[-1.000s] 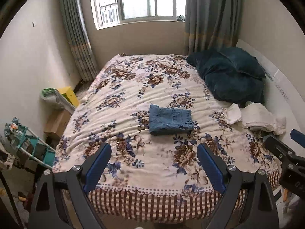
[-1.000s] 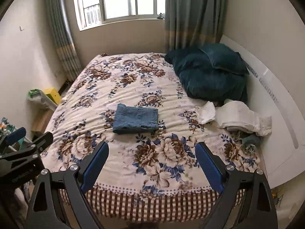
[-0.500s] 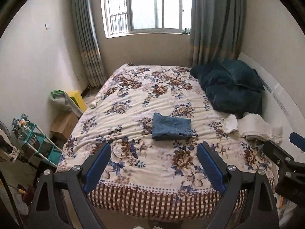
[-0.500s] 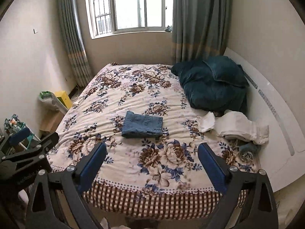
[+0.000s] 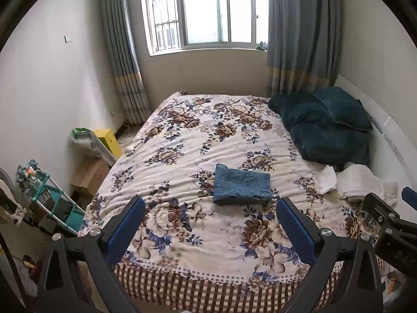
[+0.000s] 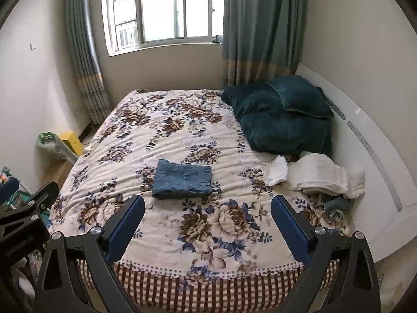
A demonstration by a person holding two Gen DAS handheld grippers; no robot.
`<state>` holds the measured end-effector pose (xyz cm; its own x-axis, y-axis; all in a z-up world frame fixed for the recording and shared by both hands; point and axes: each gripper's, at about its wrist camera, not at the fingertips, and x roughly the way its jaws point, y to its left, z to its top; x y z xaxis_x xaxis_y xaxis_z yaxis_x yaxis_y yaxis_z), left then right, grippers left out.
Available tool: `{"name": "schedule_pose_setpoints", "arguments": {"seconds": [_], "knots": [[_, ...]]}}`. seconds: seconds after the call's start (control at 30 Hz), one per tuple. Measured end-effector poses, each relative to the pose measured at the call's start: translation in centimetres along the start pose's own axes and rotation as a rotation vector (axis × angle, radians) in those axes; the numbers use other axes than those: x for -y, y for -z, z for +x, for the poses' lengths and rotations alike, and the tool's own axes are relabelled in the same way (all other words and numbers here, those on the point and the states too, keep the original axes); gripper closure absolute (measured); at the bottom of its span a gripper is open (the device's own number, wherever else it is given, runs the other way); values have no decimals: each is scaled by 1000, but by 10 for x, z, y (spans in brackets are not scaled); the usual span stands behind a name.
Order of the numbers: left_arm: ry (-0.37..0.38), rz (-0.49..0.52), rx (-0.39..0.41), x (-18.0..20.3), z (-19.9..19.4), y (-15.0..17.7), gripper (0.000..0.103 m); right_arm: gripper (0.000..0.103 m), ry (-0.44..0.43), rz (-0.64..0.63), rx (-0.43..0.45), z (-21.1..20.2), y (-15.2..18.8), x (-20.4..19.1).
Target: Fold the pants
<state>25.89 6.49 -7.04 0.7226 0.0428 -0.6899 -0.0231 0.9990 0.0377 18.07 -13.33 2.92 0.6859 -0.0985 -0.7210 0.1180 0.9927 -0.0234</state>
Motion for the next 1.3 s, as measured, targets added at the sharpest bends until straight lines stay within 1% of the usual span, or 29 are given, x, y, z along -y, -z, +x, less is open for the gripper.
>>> {"name": "schedule_pose_setpoints", "arguments": {"seconds": [0.07, 0.23, 0.3, 0.53, 0.87, 1.3], "knots": [[-3, -8, -11, 1, 10, 0, 0, 4, 11, 11, -10, 17, -3, 1], [-4, 10, -28, 6, 32, -3, 0, 4, 27, 25, -48, 53, -5, 3], [-16, 20, -34, 7, 39, -4, 0, 4, 41, 21, -54, 62, -5, 3], [-18, 26, -59, 8, 55, -6, 0, 3, 65, 5, -66, 87, -6, 1], [-13, 30, -58, 10, 61, -8, 0, 3, 64, -9, -57, 98, -8, -5], [-5, 38, -52, 10, 66, -9, 0, 3, 59, -15, -54, 100, -4, -9]]}}
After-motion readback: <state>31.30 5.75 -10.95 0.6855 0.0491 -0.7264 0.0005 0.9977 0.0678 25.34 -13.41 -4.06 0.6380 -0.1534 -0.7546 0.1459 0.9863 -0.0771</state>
